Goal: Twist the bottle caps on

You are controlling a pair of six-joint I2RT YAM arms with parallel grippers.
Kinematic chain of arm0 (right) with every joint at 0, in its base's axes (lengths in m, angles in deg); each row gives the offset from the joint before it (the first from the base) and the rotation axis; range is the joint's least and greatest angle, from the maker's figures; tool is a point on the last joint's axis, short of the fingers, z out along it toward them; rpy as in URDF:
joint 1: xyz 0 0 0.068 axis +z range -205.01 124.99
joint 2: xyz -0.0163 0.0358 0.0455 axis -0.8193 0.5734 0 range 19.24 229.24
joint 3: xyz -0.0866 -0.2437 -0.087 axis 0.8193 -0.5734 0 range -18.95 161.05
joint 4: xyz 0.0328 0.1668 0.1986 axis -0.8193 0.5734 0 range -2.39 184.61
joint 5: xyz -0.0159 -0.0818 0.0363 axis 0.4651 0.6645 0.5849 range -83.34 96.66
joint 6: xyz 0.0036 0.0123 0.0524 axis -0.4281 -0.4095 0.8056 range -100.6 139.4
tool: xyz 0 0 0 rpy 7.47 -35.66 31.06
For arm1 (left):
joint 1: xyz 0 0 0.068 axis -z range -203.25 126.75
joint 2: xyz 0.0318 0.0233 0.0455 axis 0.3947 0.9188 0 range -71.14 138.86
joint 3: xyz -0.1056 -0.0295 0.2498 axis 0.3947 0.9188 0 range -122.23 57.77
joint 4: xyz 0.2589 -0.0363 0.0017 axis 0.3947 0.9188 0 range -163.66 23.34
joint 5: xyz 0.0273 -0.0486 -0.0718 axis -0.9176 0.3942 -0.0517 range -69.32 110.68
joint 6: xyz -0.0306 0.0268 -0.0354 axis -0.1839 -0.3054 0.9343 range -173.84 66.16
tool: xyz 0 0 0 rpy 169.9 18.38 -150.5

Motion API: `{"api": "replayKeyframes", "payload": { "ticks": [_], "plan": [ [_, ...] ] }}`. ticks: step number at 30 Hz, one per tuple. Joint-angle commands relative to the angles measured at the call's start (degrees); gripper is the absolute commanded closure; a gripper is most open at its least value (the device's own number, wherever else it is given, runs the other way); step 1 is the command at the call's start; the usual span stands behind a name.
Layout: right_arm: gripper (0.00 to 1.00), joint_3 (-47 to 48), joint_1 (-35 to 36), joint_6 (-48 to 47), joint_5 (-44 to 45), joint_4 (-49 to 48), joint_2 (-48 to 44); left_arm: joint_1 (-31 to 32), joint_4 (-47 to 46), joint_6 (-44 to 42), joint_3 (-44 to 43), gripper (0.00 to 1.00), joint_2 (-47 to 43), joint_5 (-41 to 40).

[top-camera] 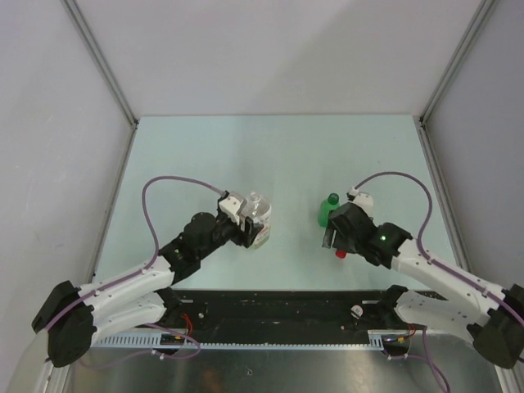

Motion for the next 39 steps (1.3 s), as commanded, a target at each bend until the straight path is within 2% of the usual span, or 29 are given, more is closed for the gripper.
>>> {"api": "replayKeyframes", "payload": {
  "ticks": [1, 5, 9, 10, 12, 13, 15, 20, 25, 29, 39],
  "plan": [
    [0.25, -4.35, -0.60, -0.14, 10.81, -15.75, -9.15, -0.29, -10.55, 0.59, 6.13, 0.75, -3.08, -2.69],
    [0.23, -8.09, -0.71, -2.32, 14.79, -21.66, -17.74, -0.28, -15.97, 1.74, 10.31, 0.68, -3.14, -3.35],
    [0.20, -9.12, -0.78, -3.87, 17.20, -22.88, -23.37, -0.25, -18.82, 2.79, 12.29, 0.57, -1.26, -3.64],
    [0.19, -9.15, -0.78, -4.12, 17.82, -22.92, -24.24, -0.28, -19.25, 3.05, 12.52, 0.49, -0.97, -3.73],
    [0.17, -9.20, -0.78, -4.37, 19.01, -22.77, -25.53, -0.21, -19.57, 3.48, 12.85, 0.16, -1.27, -3.38],
    [0.16, -9.19, -0.78, -4.58, 19.47, -22.64, -25.93, -0.21, -19.57, 3.74, 13.07, 0.08, -1.86, -2.94],
    [0.15, -9.19, -0.85, -5.16, 20.15, -22.53, -26.52, -0.17, -19.49, 4.62, 13.45, 0.02, -4.23, -2.39],
    [0.13, -9.19, -0.94, -6.87, 20.54, -23.41, -27.52, 0.25, -14.02, 6.02, 12.61, 0.01, -13.76, -2.69],
    [0.13, -9.19, -1.16, -8.61, 22.16, -24.69, -28.72, 0.53, -0.05, 7.95, 6.22, 0.00, -19.80, -7.16],
    [0.13, -8.99, -1.21, -10.47, 23.44, -25.84, -29.44, 1.02, 7.46, 10.54, 2.42, 0.00, -21.57, -8.16],
    [0.13, -8.83, -1.33, -12.81, 24.51, -26.88, -31.45, 1.90, 11.75, 11.87, 1.32, 0.01, -27.44, -5.63]
  ]
}}
